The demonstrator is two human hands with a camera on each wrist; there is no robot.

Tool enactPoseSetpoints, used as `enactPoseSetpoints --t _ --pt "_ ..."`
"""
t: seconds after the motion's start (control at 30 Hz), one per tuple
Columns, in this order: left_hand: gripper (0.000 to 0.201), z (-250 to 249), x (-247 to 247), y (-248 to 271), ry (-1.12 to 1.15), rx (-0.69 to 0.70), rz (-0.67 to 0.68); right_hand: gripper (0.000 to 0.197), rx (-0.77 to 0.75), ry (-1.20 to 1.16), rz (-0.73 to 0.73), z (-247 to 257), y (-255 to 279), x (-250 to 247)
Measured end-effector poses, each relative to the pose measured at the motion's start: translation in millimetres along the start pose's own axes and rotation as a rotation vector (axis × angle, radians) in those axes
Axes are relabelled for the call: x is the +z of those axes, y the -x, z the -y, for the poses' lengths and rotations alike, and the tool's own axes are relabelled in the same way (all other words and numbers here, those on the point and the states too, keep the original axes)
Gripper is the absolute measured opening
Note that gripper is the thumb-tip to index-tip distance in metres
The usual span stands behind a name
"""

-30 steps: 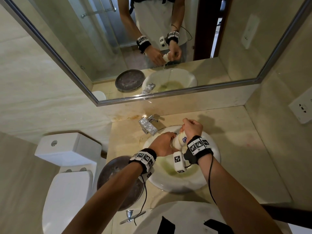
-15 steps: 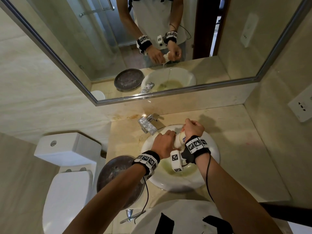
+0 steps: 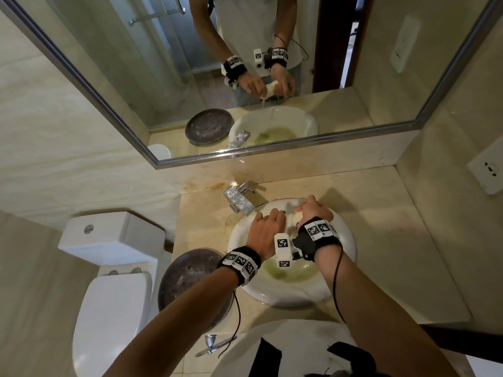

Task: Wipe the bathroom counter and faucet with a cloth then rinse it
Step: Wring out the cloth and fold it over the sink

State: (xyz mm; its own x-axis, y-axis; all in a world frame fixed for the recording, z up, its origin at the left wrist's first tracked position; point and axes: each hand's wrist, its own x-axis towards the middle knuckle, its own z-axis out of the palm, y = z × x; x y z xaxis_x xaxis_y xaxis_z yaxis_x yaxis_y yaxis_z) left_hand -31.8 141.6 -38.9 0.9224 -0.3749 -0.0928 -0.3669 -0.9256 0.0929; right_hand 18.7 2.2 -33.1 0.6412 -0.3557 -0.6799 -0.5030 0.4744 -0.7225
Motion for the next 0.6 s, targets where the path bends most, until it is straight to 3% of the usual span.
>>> enactPoseSetpoints --t 0.13,0.37,0.5,0.6 --pt "0.038 1 1 0 0.012 0.009 0.032 0.024 -0.003 0.029 0.001 -3 -2 -3" --pt "0.032 6 -11 0 0.132 0.049 -0.027 0.033 0.056 0.155 0.034 8 -3 6" --pt "0.047 14 -19 -6 0.292 -0.026 -0.040 0.037 -0.045 0.219 0.208 19 6 11" --pt "0.063 20 -20 -11 0.296 -0.057 -0.048 0.025 -0.133 0.170 0.352 24 12 14"
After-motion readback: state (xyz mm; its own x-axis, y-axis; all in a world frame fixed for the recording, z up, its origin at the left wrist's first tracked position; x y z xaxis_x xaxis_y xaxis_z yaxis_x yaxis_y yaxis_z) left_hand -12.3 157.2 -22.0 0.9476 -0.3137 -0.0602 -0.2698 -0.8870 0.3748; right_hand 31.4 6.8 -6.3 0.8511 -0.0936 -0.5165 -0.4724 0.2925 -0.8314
